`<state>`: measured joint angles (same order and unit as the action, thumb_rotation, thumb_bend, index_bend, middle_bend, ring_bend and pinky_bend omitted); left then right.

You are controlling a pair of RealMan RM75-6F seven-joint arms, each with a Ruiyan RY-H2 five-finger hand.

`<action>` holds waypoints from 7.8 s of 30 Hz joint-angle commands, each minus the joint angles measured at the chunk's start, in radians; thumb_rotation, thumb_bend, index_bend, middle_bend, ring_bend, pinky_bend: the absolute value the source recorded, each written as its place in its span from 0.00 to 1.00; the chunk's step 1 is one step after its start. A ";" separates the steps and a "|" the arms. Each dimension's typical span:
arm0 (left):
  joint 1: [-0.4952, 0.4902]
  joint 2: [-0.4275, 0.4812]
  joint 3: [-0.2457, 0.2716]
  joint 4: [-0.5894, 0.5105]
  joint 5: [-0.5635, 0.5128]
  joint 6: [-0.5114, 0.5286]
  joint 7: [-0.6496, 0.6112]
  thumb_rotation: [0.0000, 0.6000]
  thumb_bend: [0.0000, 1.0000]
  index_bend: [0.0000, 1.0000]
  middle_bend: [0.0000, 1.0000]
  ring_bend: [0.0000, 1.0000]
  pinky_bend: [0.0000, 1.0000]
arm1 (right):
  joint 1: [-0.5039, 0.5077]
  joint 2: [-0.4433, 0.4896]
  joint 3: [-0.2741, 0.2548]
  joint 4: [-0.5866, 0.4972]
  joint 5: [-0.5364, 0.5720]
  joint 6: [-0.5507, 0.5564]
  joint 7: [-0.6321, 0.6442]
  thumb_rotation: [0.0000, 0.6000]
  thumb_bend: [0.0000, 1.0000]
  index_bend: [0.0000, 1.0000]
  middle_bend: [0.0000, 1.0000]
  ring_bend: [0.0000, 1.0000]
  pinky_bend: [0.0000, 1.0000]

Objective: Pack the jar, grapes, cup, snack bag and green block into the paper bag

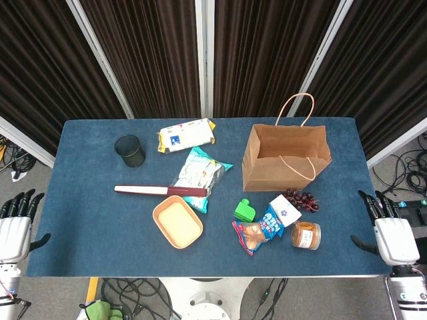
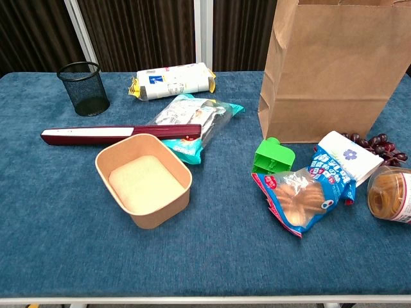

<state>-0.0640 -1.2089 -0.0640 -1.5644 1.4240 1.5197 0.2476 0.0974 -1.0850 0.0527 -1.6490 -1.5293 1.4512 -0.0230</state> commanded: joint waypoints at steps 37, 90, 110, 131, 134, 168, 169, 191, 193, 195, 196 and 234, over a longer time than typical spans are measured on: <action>0.018 0.012 0.027 -0.016 0.005 -0.020 -0.049 1.00 0.07 0.20 0.20 0.14 0.18 | 0.129 -0.221 -0.086 0.162 -0.016 -0.291 0.027 1.00 0.05 0.00 0.19 0.01 0.19; 0.024 0.024 0.026 -0.043 -0.016 -0.033 -0.039 1.00 0.07 0.21 0.20 0.14 0.18 | 0.595 0.116 0.299 0.093 0.287 -0.552 0.284 1.00 0.26 0.38 0.42 0.22 0.45; 0.019 0.014 0.021 -0.021 0.000 -0.025 -0.052 1.00 0.07 0.21 0.20 0.14 0.18 | 0.664 0.058 0.239 0.085 0.329 -0.633 0.133 1.00 0.15 0.00 0.13 0.00 0.13; 0.003 0.013 0.013 -0.020 0.015 -0.029 -0.053 1.00 0.07 0.21 0.20 0.14 0.18 | 0.221 0.219 0.038 -0.006 0.026 -0.151 0.404 1.00 0.07 0.16 0.39 0.15 0.31; -0.002 0.011 0.013 -0.023 0.021 -0.032 -0.051 1.00 0.07 0.21 0.20 0.14 0.18 | 0.185 0.201 -0.015 0.021 0.011 -0.168 0.416 1.00 0.07 0.16 0.39 0.15 0.31; 0.008 0.005 0.023 -0.017 0.009 -0.033 -0.063 1.00 0.07 0.21 0.20 0.14 0.18 | 0.399 -0.318 -0.005 0.461 0.131 -0.574 0.178 1.00 0.15 0.12 0.19 0.03 0.25; 0.009 0.004 0.023 -0.016 0.008 -0.033 -0.065 1.00 0.07 0.21 0.20 0.14 0.18 | 0.401 -0.325 -0.005 0.468 0.132 -0.578 0.183 1.00 0.15 0.12 0.19 0.03 0.25; 0.012 -0.002 0.026 0.002 0.004 -0.039 -0.091 1.00 0.07 0.21 0.20 0.14 0.18 | 0.388 -0.437 -0.015 0.556 0.122 -0.522 0.166 1.00 0.23 0.31 0.37 0.18 0.45; 0.012 -0.002 0.026 0.003 0.002 -0.040 -0.093 1.00 0.07 0.21 0.20 0.14 0.18 | 0.383 -0.446 -0.013 0.565 0.122 -0.507 0.160 1.00 0.25 0.36 0.40 0.22 0.49; 0.012 -0.002 0.026 0.004 0.003 -0.040 -0.096 1.00 0.07 0.21 0.20 0.14 0.18 | 0.376 -0.458 -0.009 0.580 0.122 -0.486 0.147 1.00 0.28 0.43 0.43 0.27 0.54; 0.013 -0.003 0.027 0.005 0.003 -0.040 -0.096 1.00 0.07 0.21 0.20 0.14 0.18 | 0.374 -0.463 -0.008 0.586 0.121 -0.476 0.143 1.00 0.31 0.47 0.45 0.29 0.57; 0.001 0.013 0.023 -0.029 0.020 -0.038 -0.068 1.00 0.07 0.21 0.20 0.14 0.18 | 0.424 0.115 0.231 0.048 0.059 -0.159 0.373 1.00 0.48 0.70 0.58 0.42 0.73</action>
<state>-0.0631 -1.1963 -0.0406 -1.5932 1.4442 1.4815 0.1801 0.4727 -0.9995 0.2463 -1.5851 -1.5356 1.3682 0.3311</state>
